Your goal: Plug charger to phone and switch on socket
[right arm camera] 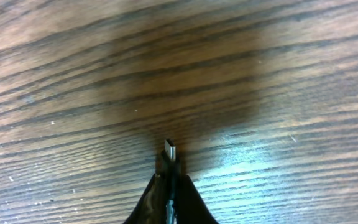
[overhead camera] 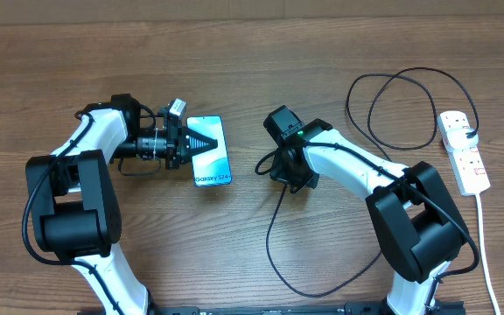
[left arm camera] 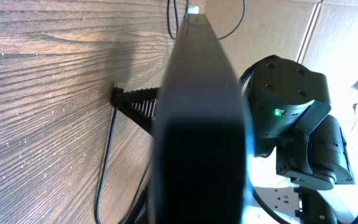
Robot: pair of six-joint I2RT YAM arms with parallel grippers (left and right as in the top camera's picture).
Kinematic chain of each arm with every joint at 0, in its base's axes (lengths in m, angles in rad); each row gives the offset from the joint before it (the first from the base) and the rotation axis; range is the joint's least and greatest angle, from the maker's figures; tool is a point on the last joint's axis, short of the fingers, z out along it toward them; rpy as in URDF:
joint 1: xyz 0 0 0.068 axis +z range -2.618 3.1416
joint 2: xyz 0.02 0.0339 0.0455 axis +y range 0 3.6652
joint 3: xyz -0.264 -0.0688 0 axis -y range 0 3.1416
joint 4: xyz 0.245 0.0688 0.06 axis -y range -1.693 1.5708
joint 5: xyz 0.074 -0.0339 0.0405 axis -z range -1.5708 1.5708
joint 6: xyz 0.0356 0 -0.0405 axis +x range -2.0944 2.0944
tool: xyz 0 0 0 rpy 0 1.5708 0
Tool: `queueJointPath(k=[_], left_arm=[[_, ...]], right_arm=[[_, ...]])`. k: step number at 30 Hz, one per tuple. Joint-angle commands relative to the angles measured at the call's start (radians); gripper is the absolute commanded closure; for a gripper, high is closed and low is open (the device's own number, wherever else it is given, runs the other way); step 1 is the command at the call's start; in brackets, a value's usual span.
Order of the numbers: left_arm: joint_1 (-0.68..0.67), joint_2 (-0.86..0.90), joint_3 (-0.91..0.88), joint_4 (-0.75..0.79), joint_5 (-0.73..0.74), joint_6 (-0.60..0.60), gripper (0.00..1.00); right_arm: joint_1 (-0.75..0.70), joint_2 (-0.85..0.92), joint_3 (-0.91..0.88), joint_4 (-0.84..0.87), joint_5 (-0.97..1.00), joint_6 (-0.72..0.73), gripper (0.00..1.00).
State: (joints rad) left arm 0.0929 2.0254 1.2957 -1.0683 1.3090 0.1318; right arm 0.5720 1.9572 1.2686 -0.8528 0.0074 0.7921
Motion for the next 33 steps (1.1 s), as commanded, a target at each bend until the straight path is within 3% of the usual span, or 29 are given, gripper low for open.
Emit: queueJointPath(k=[1, 20, 27, 30, 33], left_arm=[[-0.003, -0.017, -0.004, 0.000, 0.049, 0.021, 0.96], [-0.003, -0.017, -0.004, 0.015, 0.049, 0.021, 0.96], [-0.003, -0.017, -0.004, 0.019, 0.049, 0.021, 0.96], [-0.003, -0.017, -0.004, 0.019, 0.049, 0.021, 0.96], [-0.003, -0.017, -0.004, 0.019, 0.050, 0.021, 0.96]], right_arm=[[0.002, 0.003, -0.006, 0.008, 0.017, 0.005, 0.96], [0.002, 0.003, -0.006, 0.037, 0.013, 0.004, 0.96], [0.018, 0.003, -0.006, 0.032, 0.013, 0.005, 0.78], [0.023, 0.003, -0.006, 0.020, 0.014, 0.005, 0.79], [0.024, 0.003, -0.006, 0.014, 0.014, 0.005, 0.88]])
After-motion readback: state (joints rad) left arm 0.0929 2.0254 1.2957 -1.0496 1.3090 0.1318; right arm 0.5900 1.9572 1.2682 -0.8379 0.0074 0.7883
